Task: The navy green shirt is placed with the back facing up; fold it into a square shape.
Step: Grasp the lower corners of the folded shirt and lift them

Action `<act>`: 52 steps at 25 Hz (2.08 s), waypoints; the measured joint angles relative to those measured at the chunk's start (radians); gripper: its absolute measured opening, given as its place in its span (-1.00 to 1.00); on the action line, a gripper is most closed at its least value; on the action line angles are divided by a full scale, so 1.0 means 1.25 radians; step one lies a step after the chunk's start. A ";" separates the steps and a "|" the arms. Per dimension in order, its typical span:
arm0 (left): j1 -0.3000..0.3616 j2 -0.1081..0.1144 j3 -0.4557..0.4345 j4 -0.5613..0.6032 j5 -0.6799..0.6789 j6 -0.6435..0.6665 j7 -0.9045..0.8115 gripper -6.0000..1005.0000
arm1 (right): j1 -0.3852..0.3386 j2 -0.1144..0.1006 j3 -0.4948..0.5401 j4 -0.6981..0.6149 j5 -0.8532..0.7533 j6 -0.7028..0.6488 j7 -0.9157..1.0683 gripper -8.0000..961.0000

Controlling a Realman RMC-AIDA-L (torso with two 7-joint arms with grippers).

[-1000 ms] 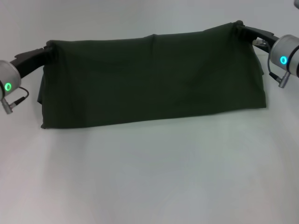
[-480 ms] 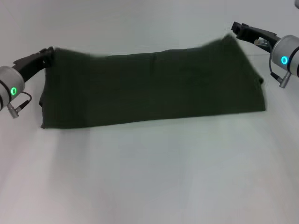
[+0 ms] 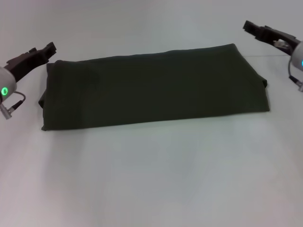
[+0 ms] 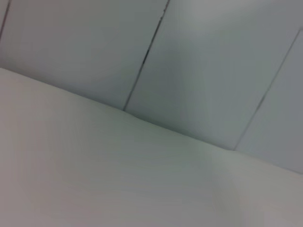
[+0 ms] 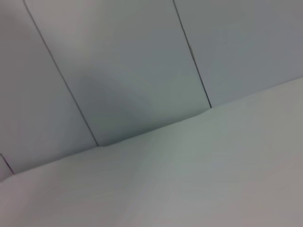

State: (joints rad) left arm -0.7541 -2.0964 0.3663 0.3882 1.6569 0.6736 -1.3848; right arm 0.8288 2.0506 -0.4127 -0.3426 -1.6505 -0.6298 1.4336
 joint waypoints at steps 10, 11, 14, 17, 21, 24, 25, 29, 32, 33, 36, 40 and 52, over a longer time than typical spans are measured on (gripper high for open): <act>0.070 0.037 0.088 0.142 0.215 0.236 -0.323 0.32 | -0.102 -0.076 -0.067 -0.011 -0.007 -0.249 0.134 0.62; 0.067 0.040 0.088 0.157 0.251 0.243 -0.362 0.37 | -0.112 -0.079 -0.081 -0.016 -0.008 -0.264 0.137 0.62; 0.055 0.056 0.087 0.201 0.367 0.271 -0.490 0.42 | -0.142 -0.083 -0.108 -0.035 -0.008 -0.300 0.143 0.62; 0.031 0.080 0.081 0.223 0.484 0.316 -0.601 0.42 | -0.164 -0.086 -0.124 -0.043 -0.009 -0.324 0.144 0.62; 0.003 0.097 0.079 0.230 0.613 0.363 -0.690 0.42 | -0.183 -0.101 -0.152 -0.044 -0.014 -0.327 0.147 0.62; -0.006 0.099 0.082 0.230 0.648 0.398 -0.716 0.42 | -0.185 -0.118 -0.165 -0.046 -0.070 -0.326 0.173 0.62; -0.006 0.099 0.082 0.230 0.648 0.398 -0.716 0.42 | -0.185 -0.118 -0.165 -0.046 -0.070 -0.326 0.173 0.62; -0.009 0.103 0.079 0.233 0.656 0.450 -0.724 0.42 | -0.180 -0.129 -0.166 -0.086 -0.169 -0.330 0.236 0.62; -0.009 0.106 0.077 0.236 0.699 0.474 -0.732 0.42 | -0.179 -0.131 -0.166 -0.114 -0.233 -0.339 0.283 0.62; -0.009 0.105 0.077 0.236 0.709 0.471 -0.735 0.42 | -0.178 -0.132 -0.166 -0.118 -0.246 -0.340 0.291 0.62; -0.006 0.103 0.080 0.236 0.728 0.461 -0.743 0.42 | -0.179 -0.132 -0.167 -0.118 -0.256 -0.342 0.294 0.62; -0.009 0.101 0.085 0.235 0.765 0.441 -0.754 0.42 | -0.183 -0.132 -0.166 -0.119 -0.257 -0.349 0.293 0.62; -0.015 0.088 0.149 0.190 0.791 0.329 -0.775 0.41 | -0.177 -0.124 -0.167 -0.119 -0.258 -0.342 0.279 0.62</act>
State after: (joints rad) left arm -0.7731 -1.9867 0.5521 0.6261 2.6450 1.0849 -2.3536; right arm 0.6073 1.8961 -0.6214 -0.4910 -1.9727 -1.0576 1.7830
